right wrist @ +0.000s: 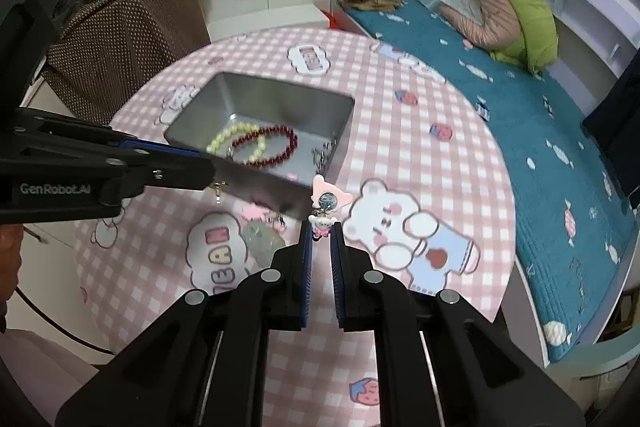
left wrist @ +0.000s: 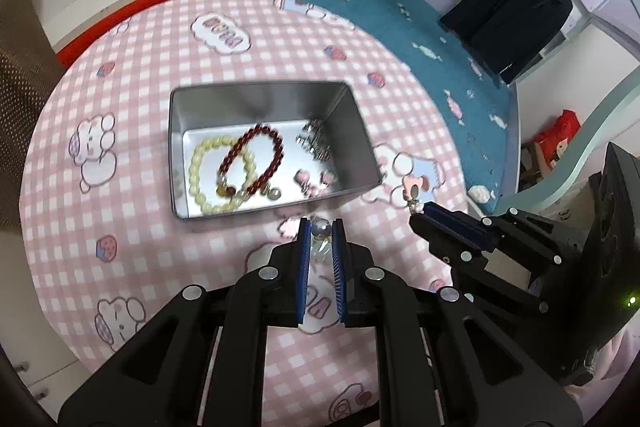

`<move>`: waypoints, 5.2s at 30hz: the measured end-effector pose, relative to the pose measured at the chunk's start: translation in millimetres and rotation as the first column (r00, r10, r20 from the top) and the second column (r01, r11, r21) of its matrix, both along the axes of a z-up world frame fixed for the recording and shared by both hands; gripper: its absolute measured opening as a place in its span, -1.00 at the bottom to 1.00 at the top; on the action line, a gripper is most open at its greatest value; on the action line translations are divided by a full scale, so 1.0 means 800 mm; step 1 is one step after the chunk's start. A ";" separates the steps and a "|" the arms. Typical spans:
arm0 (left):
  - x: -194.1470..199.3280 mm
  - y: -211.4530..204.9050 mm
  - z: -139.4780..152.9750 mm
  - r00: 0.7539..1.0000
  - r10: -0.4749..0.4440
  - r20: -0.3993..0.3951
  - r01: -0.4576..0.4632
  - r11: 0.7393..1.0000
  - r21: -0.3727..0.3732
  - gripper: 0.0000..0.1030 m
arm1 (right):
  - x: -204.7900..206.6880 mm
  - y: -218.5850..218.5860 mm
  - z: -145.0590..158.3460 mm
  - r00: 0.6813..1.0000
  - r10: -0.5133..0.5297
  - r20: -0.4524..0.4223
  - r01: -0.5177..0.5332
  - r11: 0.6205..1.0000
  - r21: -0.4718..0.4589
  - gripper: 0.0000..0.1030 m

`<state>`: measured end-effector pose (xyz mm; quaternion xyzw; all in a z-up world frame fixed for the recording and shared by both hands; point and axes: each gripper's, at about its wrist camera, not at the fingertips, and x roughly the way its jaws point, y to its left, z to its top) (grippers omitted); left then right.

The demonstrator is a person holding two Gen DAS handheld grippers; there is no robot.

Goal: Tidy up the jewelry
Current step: 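Carry the pearl earring and pink charm over the tray and open both tools, then move the right tool to the green jade pendant while the left tool reaches a pink earring, then grasp the jade pendant with the right tool while the left tool grasps the pink earring, then carry the jade pendant and pink earring over the tray and open both tools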

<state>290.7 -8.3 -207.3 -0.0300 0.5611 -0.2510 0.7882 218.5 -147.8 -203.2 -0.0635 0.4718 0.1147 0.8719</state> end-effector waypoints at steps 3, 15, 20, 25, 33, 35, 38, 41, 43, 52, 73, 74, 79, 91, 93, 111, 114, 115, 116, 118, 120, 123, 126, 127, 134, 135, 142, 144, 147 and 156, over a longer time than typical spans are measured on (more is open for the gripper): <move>0.006 -0.003 0.006 1.000 0.001 0.009 -0.001 1.000 -0.008 -0.79 | 0.007 0.003 0.007 1.000 0.019 0.021 -0.018 1.000 -0.007 -0.84; 0.044 -0.008 -0.015 0.998 0.048 -0.043 -0.049 0.999 -0.011 -0.79 | 0.042 0.022 -0.004 0.989 0.145 -0.008 -0.145 0.989 -0.025 -0.84; 0.053 -0.011 -0.027 0.996 0.054 -0.068 -0.054 0.998 -0.006 -0.79 | 0.050 0.018 -0.011 0.989 0.139 -0.051 -0.140 0.990 -0.019 -0.83; 0.058 -0.015 -0.035 0.995 0.050 -0.082 -0.051 0.999 -0.006 -0.79 | 0.055 0.007 -0.010 0.993 0.097 -0.065 -0.098 0.995 -0.004 -0.83; 0.061 -0.017 -0.042 0.993 0.045 -0.107 -0.044 0.999 0.010 -0.59 | 0.057 -0.013 -0.010 0.998 -0.012 -0.067 0.011 1.000 -0.015 -0.10; 0.060 -0.017 -0.040 0.994 0.041 -0.105 -0.040 0.999 0.011 -0.53 | 0.055 -0.016 -0.012 0.997 -0.027 -0.069 0.026 0.999 -0.019 -0.07; 0.056 -0.012 -0.036 0.995 0.035 -0.094 -0.035 0.999 0.007 -0.51 | 0.052 -0.017 -0.016 0.995 -0.039 -0.087 0.037 0.999 -0.019 0.04; 0.051 -0.007 -0.032 0.996 0.034 -0.085 -0.034 0.999 0.000 -0.48 | 0.047 -0.017 -0.022 0.993 -0.056 -0.102 0.054 0.998 -0.022 0.21; 0.047 -0.005 -0.028 0.997 0.026 -0.072 -0.026 1.000 0.004 -0.48 | 0.044 -0.017 -0.024 0.992 -0.053 -0.111 0.053 0.999 -0.007 0.22; 0.020 0.009 -0.021 0.998 0.014 -0.067 -0.013 1.000 0.016 -0.43 | 0.033 0.005 -0.038 0.988 0.014 -0.156 -0.009 0.999 0.032 0.26; -0.002 0.035 -0.065 0.979 0.114 -0.168 -0.106 0.993 0.054 -0.07 | 0.028 0.052 -0.089 0.963 0.210 -0.169 -0.208 0.978 0.026 -0.44; 0.001 0.029 -0.067 0.979 0.114 -0.171 -0.106 0.993 0.053 -0.07 | 0.028 0.050 -0.089 0.963 0.211 -0.167 -0.210 0.977 0.029 -0.44; 0.010 0.009 -0.075 0.977 0.109 -0.185 -0.104 0.994 0.034 -0.07 | 0.018 0.036 -0.088 0.965 0.196 -0.172 -0.195 0.981 0.022 -0.45; 0.033 -0.034 -0.098 0.971 0.162 -0.176 -0.152 0.986 0.068 -0.07 | 0.005 -0.021 -0.089 0.978 0.062 -0.201 -0.066 0.998 -0.015 -0.44; 0.036 -0.037 -0.104 0.967 0.182 -0.176 -0.168 0.982 0.091 -0.14 | 0.003 -0.025 -0.089 0.977 0.060 -0.203 -0.064 0.998 -0.016 -0.44; 0.023 -0.030 -0.109 0.962 0.187 -0.199 -0.172 0.981 0.090 -0.87 | 0.000 -0.033 -0.089 0.976 0.072 -0.203 -0.075 0.997 -0.007 -0.44; 0.021 -0.027 -0.105 0.966 0.173 -0.194 -0.159 0.984 0.086 -0.89 | -0.002 -0.032 -0.088 0.977 0.069 -0.204 -0.073 0.997 -0.010 -0.44; 0.019 -0.027 -0.104 0.968 0.167 -0.189 -0.153 0.985 0.086 -0.90 | -0.002 -0.032 -0.088 0.977 0.067 -0.205 -0.070 0.997 -0.009 -0.44; 0.019 -0.028 -0.102 0.969 0.162 -0.186 -0.149 0.985 0.086 -0.90 | -0.002 -0.032 -0.088 0.976 0.065 -0.206 -0.068 0.998 -0.009 -0.44; 0.016 -0.029 -0.098 0.972 0.155 -0.176 -0.142 0.986 0.086 -0.92 | -0.001 -0.031 -0.088 0.976 0.059 -0.209 -0.062 0.998 -0.011 -0.44; 0.013 -0.028 -0.091 0.976 0.145 -0.160 -0.133 0.987 0.085 -0.92 | 0.000 -0.032 -0.089 0.976 0.052 -0.211 -0.055 0.998 -0.009 -0.44; 0.008 -0.029 -0.083 0.982 0.129 -0.137 -0.116 0.989 0.094 -0.92 | 0.001 -0.031 -0.088 0.977 0.044 -0.209 -0.047 0.999 -0.006 -0.45; 0.004 -0.026 -0.073 0.986 0.122 -0.116 -0.110 0.989 0.099 -0.92 | 0.002 -0.030 -0.087 0.978 0.038 -0.203 -0.038 0.999 0.001 -0.45; 0.003 -0.025 -0.070 0.987 0.120 -0.108 -0.110 0.989 0.099 -0.92 | 0.002 -0.030 -0.086 0.980 0.033 -0.198 -0.033 0.999 0.005 -0.45; -0.009 -0.010 -0.047 0.992 0.115 -0.055 -0.109 0.989 0.101 -0.92 | -0.003 -0.024 -0.074 0.986 0.029 -0.162 -0.028 1.000 0.009 -0.46; -0.012 -0.007 -0.045 0.992 0.115 -0.048 -0.109 0.989 0.100 -0.92 | -0.004 -0.022 -0.072 0.987 0.030 -0.157 -0.029 1.000 0.010 -0.46; -0.030 0.006 -0.020 0.994 0.109 -0.006 -0.109 0.991 0.076 -0.92 | -0.011 -0.012 -0.044 0.995 0.031 -0.094 -0.031 1.000 0.001 -0.46; -0.032 0.005 -0.011 0.995 0.103 0.010 -0.104 0.992 0.070 -0.92 | -0.012 -0.010 -0.035 0.997 0.034 -0.071 -0.034 0.999 -0.004 -0.46; -0.033 0.006 -0.001 0.995 0.095 0.036 -0.097 0.994 0.056 -0.92 | -0.011 -0.009 -0.024 0.999 0.034 -0.043 -0.034 0.999 -0.008 -0.46; -0.024 0.002 0.022 0.993 0.086 0.083 -0.088 0.996 0.025 -0.92 | -0.006 -0.007 0.008 0.999 0.033 0.032 -0.032 0.999 -0.028 -0.46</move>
